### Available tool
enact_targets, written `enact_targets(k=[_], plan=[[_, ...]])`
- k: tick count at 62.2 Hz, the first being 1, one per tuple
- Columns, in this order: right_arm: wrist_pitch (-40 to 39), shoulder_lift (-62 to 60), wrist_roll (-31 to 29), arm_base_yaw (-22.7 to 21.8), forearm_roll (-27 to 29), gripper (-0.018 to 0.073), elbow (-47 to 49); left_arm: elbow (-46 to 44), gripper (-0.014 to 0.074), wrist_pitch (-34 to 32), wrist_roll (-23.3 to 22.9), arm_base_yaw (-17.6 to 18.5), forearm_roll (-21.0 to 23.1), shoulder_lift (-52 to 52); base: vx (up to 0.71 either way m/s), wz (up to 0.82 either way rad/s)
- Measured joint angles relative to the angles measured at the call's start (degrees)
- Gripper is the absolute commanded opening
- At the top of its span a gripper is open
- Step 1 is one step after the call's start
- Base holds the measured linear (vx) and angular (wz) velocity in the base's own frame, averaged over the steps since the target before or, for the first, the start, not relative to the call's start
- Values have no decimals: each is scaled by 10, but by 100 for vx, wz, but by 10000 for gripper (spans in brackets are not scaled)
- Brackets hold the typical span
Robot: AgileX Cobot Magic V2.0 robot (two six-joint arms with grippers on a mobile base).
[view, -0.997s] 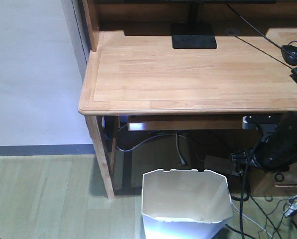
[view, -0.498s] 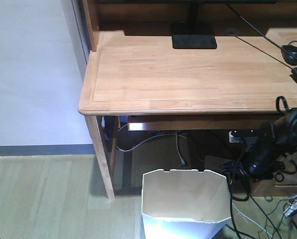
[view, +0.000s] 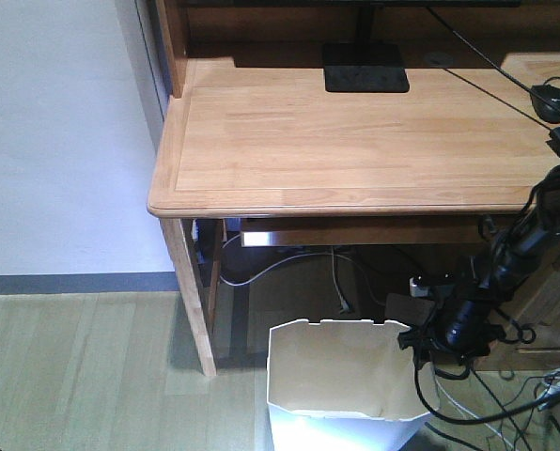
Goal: Move trash bin to bedside with robot
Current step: 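Lower the right gripper toward the rim of the white trash bin, then close the right gripper on the bin's rim nearest the robot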
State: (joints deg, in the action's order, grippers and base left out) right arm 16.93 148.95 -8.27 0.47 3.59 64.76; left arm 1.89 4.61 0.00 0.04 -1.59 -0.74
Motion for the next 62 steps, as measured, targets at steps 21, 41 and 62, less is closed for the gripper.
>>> enact_targets(k=[21,41,62], plan=[[24,109,-17,-28,0,536,103,0,-6,0,0,0,0,0,0,0],[30,185,-41,-20,2,529,181,0,-6,0,0,0,0,0,0,0],[106,266,-43,-19,10,207,295,0,-6,0,0,0,0,0,0,0]])
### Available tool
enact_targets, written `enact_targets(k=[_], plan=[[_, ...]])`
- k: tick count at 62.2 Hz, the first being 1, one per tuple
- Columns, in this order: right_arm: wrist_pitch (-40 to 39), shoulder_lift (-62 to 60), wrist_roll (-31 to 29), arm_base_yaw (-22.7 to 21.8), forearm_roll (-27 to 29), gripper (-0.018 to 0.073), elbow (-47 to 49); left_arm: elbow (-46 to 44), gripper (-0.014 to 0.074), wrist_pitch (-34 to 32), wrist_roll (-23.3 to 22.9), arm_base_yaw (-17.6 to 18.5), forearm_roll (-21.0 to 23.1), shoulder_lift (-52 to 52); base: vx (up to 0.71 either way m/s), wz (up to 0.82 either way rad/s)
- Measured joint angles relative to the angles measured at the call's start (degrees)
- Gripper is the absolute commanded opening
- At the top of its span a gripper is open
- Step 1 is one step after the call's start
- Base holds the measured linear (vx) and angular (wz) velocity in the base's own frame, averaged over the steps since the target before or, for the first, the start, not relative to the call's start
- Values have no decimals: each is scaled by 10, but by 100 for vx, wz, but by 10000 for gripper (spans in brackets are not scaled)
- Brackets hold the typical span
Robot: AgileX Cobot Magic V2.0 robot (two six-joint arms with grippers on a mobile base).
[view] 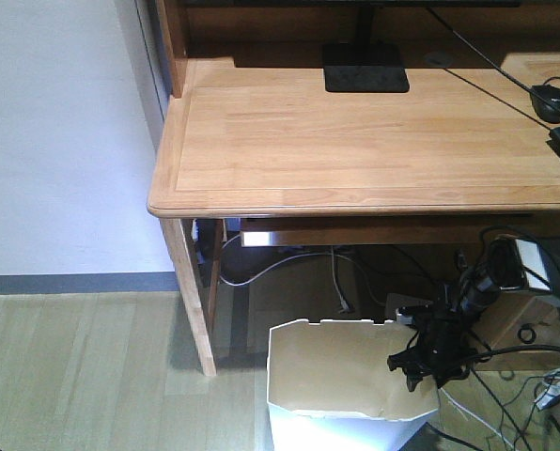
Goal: Move trash bin to bedside with robot
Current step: 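Close the right gripper on the bin's rim nearest the robot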
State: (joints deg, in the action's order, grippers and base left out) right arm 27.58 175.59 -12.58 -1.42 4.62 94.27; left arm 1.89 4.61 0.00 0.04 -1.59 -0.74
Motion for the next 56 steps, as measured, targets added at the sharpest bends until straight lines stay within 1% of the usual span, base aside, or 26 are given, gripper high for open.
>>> enact_targets(k=[2,3,7,16,26,32,38,45,56], plan=[[10,6,-2,0,5,126,10,0,-6,0,0,0,0,0,0,0],[15,9,-3,0,8,110,15,0,-6,0,0,0,0,0,0,0],[33,18,-8,0,16,-15,31,0,-6,0,0,0,0,0,0,0],[53,22,-21,-3,21,-11,47,0,-6,0,0,0,0,0,0,0],[51,16,-38,-3,48,-8,47,0,-6,0,0,0,0,0,0,0],[33,1,-51,-3,66,-8,29,0,-6,0,0,0,0,0,0,0],[2,-23,-70,-3,85,-8,-10,0,-6,0,0,0,0,0,0,0],[-47,-61,-112,-4,120,-8,-66,0,-6,0,0,0,0,0,0,0],[-106,-108,-201,-6,202,-8,-128,0,-6,0,0,0,0,0,0,0]])
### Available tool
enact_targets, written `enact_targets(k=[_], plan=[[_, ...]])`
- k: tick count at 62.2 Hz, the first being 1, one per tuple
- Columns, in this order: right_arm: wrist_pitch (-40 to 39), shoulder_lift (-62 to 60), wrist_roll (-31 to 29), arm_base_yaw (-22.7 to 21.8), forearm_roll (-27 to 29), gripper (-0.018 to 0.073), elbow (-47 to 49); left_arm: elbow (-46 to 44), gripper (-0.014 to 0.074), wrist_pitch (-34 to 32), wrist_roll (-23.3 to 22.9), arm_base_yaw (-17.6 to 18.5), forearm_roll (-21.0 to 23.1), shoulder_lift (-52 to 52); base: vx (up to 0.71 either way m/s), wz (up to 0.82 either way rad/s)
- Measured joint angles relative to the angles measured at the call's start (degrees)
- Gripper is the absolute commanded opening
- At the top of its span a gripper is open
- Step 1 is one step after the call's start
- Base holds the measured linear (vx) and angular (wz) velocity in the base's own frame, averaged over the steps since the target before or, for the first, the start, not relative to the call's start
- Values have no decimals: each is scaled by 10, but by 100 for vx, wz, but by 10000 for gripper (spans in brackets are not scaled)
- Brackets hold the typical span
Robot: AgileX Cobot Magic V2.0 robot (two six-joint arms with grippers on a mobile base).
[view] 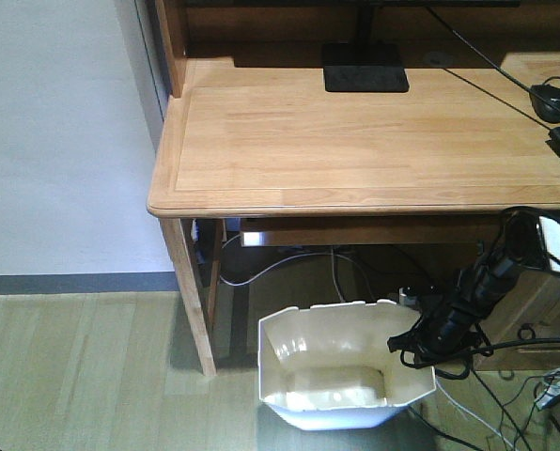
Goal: Move trash bin to bedside with robot
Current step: 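Close the right gripper on the bin's rim nearest the robot, then lift the bin with the right gripper and pull it out from under the desk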
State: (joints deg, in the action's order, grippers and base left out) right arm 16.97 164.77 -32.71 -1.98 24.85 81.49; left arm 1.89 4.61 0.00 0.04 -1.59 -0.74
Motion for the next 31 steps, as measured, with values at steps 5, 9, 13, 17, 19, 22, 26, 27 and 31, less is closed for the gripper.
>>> enact_targets(k=[5,9,13,17,19,22,26,27,31], plan=[[-9,-18,-33,-1,43,-8,-19,0,-6,0,0,0,0,0,0,0],[-12,-36,-56,-1,71,-8,-36,0,-6,0,0,0,0,0,0,0],[-12,-57,-80,-2,94,-8,-57,0,-6,0,0,0,0,0,0,0],[-11,-78,-101,-2,110,-8,-76,0,-6,0,0,0,0,0,0,0],[-11,-89,-113,-2,115,-8,-87,0,-6,0,0,0,0,0,0,0],[-11,-106,-130,-2,124,-8,-103,0,-6,0,0,0,0,0,0,0],[-11,-130,-153,-2,133,-8,-126,0,-6,0,0,0,0,0,0,0],[-11,-136,-159,-2,135,-8,-131,0,-6,0,0,0,0,0,0,0],[-11,-161,-181,-2,144,-8,-153,0,-6,0,0,0,0,0,0,0]])
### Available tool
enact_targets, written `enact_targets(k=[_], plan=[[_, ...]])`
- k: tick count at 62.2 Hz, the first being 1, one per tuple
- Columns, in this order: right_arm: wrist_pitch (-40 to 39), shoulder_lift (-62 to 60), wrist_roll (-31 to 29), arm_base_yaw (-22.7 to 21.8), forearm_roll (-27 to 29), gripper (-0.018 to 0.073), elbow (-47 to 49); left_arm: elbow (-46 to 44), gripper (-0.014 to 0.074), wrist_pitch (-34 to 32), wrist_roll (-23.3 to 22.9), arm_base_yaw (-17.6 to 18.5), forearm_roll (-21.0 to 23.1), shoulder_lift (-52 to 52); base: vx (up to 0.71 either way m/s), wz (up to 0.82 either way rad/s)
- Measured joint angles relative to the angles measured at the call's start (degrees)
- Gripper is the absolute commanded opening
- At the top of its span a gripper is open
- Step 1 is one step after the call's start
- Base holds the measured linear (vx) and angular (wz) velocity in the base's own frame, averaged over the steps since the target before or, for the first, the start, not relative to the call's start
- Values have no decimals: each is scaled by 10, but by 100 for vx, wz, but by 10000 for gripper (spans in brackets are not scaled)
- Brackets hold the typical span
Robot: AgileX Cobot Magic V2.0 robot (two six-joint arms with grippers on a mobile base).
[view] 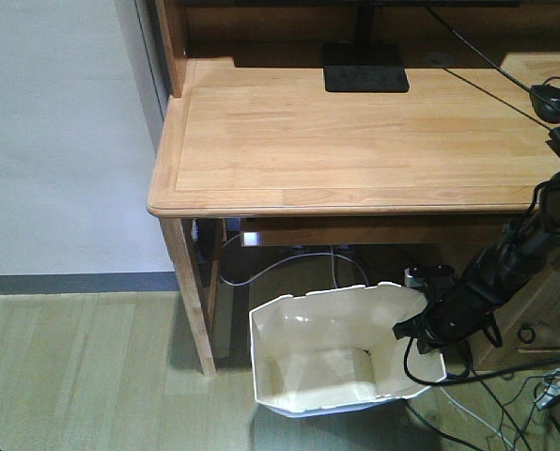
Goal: Move trash bin to bedside with robot
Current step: 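Lift the bin with the right gripper and pull it out from under the desk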
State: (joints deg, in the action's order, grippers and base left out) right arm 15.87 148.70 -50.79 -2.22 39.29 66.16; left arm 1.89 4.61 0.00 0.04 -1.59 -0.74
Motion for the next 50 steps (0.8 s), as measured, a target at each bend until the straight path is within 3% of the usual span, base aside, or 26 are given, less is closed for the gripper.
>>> enact_targets(k=[17,50], plan=[[5,-109,-65,0,44,-8,-78,0,-6,0,0,0,0,0,0,0],[54,-292,-79,0,50,-8,-144,0,-6,0,0,0,0,0,0,0]])
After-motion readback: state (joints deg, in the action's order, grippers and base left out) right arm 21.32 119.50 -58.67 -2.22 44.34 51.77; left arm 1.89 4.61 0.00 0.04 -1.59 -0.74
